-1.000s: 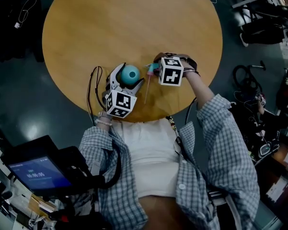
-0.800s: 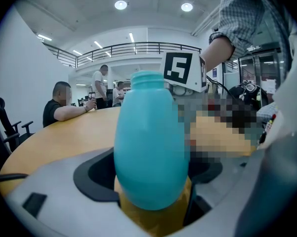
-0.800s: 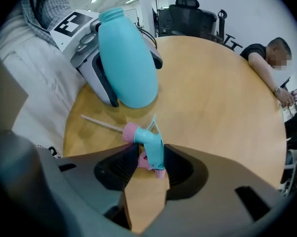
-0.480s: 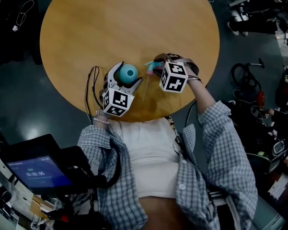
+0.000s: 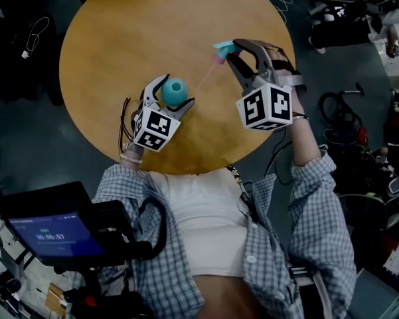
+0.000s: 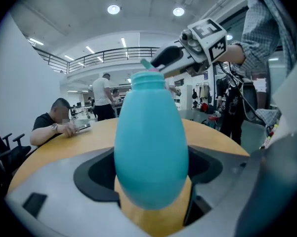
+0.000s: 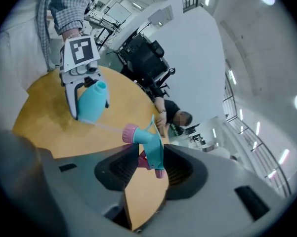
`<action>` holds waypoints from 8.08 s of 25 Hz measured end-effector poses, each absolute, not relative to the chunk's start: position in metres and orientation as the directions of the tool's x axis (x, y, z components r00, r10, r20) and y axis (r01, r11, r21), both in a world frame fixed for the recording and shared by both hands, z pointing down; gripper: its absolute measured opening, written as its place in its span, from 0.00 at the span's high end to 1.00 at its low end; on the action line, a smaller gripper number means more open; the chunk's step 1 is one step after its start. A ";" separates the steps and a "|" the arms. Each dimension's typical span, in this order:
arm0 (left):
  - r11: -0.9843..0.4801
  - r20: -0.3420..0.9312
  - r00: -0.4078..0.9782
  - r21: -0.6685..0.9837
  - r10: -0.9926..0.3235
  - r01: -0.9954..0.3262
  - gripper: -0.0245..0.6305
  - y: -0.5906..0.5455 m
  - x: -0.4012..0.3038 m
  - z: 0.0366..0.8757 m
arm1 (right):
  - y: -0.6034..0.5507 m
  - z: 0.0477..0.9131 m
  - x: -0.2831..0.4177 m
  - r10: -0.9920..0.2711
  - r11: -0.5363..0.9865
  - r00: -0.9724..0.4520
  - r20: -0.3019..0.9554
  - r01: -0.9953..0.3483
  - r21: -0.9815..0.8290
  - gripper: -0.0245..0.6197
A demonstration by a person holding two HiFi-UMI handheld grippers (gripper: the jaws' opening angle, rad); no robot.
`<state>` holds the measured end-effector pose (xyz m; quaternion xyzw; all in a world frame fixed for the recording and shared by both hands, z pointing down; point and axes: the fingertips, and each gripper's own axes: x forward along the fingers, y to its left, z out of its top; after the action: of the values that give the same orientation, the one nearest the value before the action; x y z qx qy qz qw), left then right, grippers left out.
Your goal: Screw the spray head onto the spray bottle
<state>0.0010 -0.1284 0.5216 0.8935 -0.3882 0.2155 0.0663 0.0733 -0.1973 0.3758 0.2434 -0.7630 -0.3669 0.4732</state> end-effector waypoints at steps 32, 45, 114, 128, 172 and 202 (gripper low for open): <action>-0.853 0.424 0.781 0.034 -0.459 -0.520 0.33 -0.117 0.022 0.438 | -0.124 0.276 -0.005 -0.772 0.220 -0.581 0.259 0.138 0.966 0.73; -0.838 0.405 0.771 0.022 -0.491 -0.545 0.33 -0.128 0.023 0.418 | -0.119 0.297 -0.007 -0.785 0.106 -0.580 0.217 0.220 0.970 0.73; -0.735 0.302 0.695 -0.032 -0.653 -0.677 0.33 -0.142 0.009 0.400 | -0.106 0.304 -0.014 -0.641 0.766 -0.762 0.093 -0.643 0.009 0.81; -0.783 0.298 0.743 -0.027 -0.600 -0.621 0.33 -0.138 0.022 0.399 | -0.109 0.301 -0.013 -0.456 0.889 -0.876 0.155 -0.444 0.111 0.81; -0.897 0.312 0.883 0.158 -0.351 -0.413 0.33 -0.102 0.050 0.402 | -0.087 0.296 0.007 -0.165 0.981 -0.953 0.255 -0.132 0.144 0.66; -0.642 0.440 0.524 -0.176 -0.730 -0.746 0.33 -0.143 0.024 0.424 | -0.124 0.317 0.006 -0.669 0.709 -0.680 0.301 -0.705 -0.018 0.77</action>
<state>0.0235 -0.1428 0.4244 0.8727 -0.4227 0.2436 0.0170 0.0063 -0.1240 0.3174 0.3759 -0.9140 0.0664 0.1376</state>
